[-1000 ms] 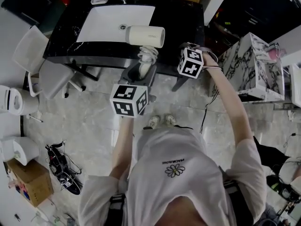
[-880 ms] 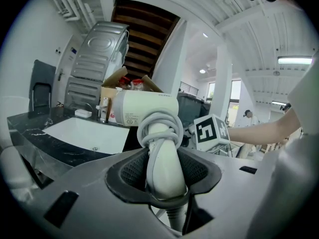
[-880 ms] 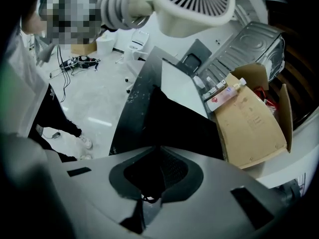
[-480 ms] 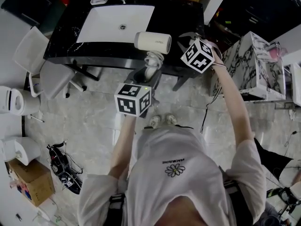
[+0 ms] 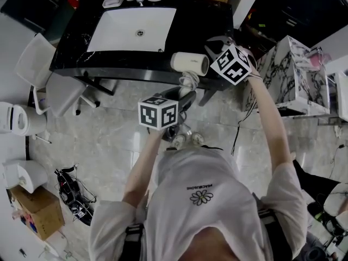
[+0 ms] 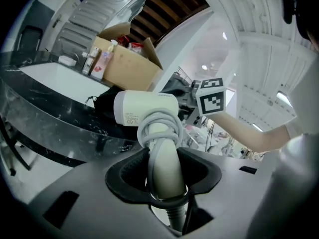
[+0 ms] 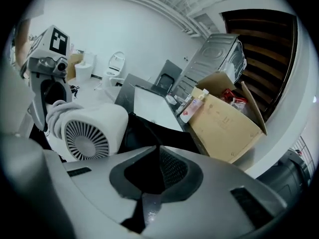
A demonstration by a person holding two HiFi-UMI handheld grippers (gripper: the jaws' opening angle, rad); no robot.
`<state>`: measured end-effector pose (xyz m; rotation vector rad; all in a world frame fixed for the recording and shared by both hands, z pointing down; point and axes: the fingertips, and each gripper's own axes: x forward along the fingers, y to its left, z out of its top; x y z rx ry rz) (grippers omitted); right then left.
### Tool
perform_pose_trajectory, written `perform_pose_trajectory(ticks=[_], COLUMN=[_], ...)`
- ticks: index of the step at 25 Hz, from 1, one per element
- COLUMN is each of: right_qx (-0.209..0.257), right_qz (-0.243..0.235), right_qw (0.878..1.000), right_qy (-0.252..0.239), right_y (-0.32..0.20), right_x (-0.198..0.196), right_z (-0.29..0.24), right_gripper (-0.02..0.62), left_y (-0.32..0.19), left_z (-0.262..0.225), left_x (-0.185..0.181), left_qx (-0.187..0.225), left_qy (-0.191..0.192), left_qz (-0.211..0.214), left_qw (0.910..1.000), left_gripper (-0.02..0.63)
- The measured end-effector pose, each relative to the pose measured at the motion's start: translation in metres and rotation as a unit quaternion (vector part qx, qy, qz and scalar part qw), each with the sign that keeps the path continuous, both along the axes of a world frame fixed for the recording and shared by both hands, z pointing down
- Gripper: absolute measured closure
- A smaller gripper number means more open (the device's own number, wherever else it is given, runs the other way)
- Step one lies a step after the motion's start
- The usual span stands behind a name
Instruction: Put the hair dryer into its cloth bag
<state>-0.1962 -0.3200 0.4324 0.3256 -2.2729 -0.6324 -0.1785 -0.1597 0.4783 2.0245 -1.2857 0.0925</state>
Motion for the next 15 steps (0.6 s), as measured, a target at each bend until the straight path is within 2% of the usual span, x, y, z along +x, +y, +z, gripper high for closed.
perform_pose_trajectory(ticks=[3,6,12,15], right_qx=[0.002,0.008,0.015,0.021], right_qz=[0.000,-0.001,-0.005,-0.007], right_qw=[1.000,1.000,1.000,0.999], right_qy=[-0.004,-0.006,-0.020,-0.023], right_y=[0.002,0.005,0.013,0.016], right_x=[0.003,0.004,0.003,0.005], right_z=[-0.001,-0.004,-0.011,-0.014], right_gripper=[0.572,0.572,0.572,0.572], left_y=[-0.004,-0.013,-0.033,-0.048], left_z=[0.008,0.012,0.014,0.014], left_x=[0.004,0.000,-0.011,-0.014], left_qx=[-0.022,-0.034,-0.050,-0.059], left_qy=[0.013,0.008,-0.047,-0.057], left_qz=[0.007,0.008,0.020,0.016], left_qw=[0.9996,0.9994,0.9974,0.9965], left_gripper=[0.428,0.426,0.426,0.426])
